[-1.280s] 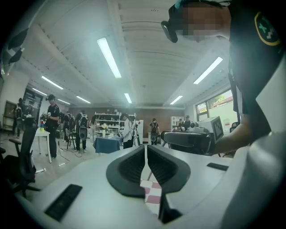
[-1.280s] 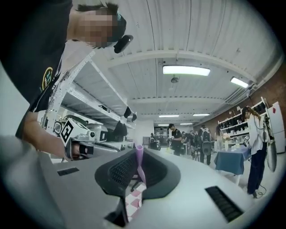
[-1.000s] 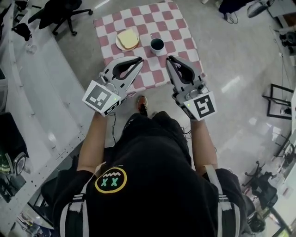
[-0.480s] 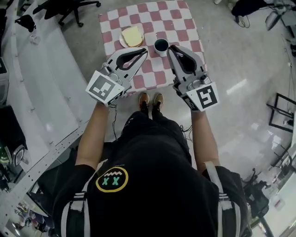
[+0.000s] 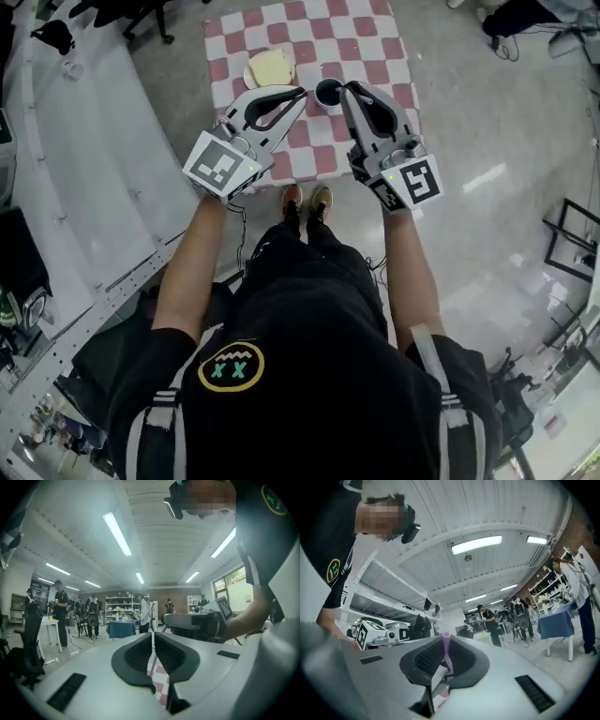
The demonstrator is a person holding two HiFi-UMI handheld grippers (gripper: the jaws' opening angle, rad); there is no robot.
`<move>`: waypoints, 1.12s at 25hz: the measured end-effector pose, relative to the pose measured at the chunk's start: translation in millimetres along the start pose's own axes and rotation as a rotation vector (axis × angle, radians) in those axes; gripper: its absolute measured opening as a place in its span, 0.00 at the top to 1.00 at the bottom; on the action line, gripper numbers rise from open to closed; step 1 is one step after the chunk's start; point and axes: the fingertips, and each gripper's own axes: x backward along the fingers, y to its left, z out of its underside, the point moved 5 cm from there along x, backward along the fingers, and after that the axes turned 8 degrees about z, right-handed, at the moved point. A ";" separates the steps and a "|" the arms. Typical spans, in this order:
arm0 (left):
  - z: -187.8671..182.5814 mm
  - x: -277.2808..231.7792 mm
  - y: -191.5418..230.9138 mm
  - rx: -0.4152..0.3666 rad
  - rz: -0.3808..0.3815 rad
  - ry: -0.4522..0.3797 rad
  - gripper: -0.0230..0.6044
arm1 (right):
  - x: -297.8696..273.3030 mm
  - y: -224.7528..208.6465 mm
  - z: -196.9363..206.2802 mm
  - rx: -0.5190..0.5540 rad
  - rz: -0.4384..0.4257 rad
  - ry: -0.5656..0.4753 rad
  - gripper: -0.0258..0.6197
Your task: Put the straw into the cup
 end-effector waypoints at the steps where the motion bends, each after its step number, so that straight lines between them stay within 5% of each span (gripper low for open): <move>1: 1.9 -2.3 1.4 0.001 -0.002 0.001 0.91 | -1.9 -3.9 3.6 -0.019 -0.001 -0.001 0.89; 12: 27.3 -24.1 11.0 0.025 0.004 0.023 0.91 | -14.7 -41.1 58.9 -0.130 0.019 0.050 0.89; 28: 85.7 -50.3 22.6 0.059 -0.019 0.055 0.91 | -18.9 -68.9 136.3 -0.125 0.035 0.166 0.89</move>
